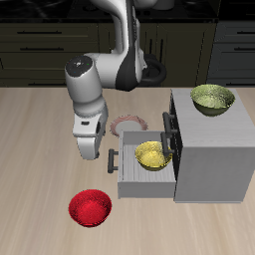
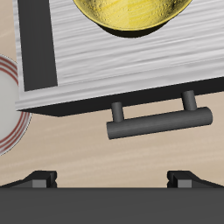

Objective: Place the yellow bowl in the bottom drawer of the white cabinet and close the drawer

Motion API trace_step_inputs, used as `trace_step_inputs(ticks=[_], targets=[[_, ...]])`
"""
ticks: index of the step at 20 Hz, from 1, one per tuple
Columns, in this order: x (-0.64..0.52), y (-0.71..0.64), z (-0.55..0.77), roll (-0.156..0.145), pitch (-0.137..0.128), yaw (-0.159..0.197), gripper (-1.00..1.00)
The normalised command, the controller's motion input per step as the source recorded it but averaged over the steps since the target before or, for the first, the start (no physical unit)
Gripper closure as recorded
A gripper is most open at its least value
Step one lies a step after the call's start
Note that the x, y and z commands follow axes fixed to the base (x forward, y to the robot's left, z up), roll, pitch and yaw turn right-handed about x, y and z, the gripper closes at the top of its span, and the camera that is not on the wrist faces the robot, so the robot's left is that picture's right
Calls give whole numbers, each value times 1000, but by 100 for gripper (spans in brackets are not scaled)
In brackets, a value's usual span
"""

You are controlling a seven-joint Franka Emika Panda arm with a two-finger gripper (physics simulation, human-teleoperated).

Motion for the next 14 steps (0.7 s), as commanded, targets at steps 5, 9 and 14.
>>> trace_step_inputs(ticks=[5,9,14], targets=[[-11,62,-152,7,12,-10,-100],[-28,25,-131,1,6,-5,-100],[-12,77,-84,7,9,-7,-100]])
